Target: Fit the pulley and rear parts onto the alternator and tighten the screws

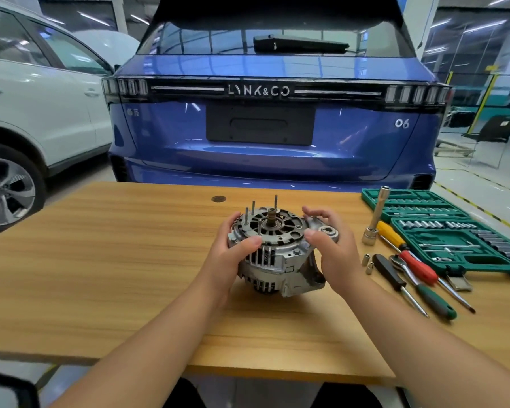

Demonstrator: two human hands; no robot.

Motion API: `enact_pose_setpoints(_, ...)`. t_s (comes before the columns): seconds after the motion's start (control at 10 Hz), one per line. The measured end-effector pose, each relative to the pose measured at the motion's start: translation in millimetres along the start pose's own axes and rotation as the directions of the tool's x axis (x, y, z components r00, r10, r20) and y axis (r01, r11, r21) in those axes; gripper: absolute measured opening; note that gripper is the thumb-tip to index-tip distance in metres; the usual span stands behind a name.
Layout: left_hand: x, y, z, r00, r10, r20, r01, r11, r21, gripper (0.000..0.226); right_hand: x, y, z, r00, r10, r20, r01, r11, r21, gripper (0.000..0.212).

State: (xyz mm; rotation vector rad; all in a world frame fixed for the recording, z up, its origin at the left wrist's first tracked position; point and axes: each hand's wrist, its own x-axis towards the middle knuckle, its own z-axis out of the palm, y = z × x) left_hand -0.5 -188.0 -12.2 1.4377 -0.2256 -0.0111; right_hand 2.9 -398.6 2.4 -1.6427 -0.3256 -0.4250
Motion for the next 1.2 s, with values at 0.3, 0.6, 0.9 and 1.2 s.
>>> enact_pose_setpoints(0.3, -20.9, 0.1, 11.5, 0.928, 0.150, -0.341, -0.083, 0.976, 0.202, 0.061, 36.9, 3.1, -16.7, 0.848, 0.516, -0.123, -0.526, 0.847, -0.077, 0.054)
enact_pose_setpoints(0.6, -6.3, 13.8, 17.7, 0.965, 0.003, -0.264, 0.060, 0.971, 0.230, 0.052, 29.4, 1.5, 21.1, 0.860, 0.504, 0.082, -0.506, 0.862, 0.004, 0.035)
enact_pose_setpoints(0.9, -4.4, 14.8, 10.3, 0.981, -0.019, -0.193, 0.063, 0.973, 0.224, 0.043, 22.5, 0.8, 22.9, 0.887, 0.461, 0.034, -0.462, 0.887, 0.019, 0.043)
enact_pose_setpoints(1.2, -14.1, 18.2, -0.9, 0.973, -0.015, -0.230, 0.083, 0.953, 0.292, 0.054, 7.0, -11.6, 12.5, 0.904, 0.426, -0.040, -0.428, 0.898, -0.101, 0.038)
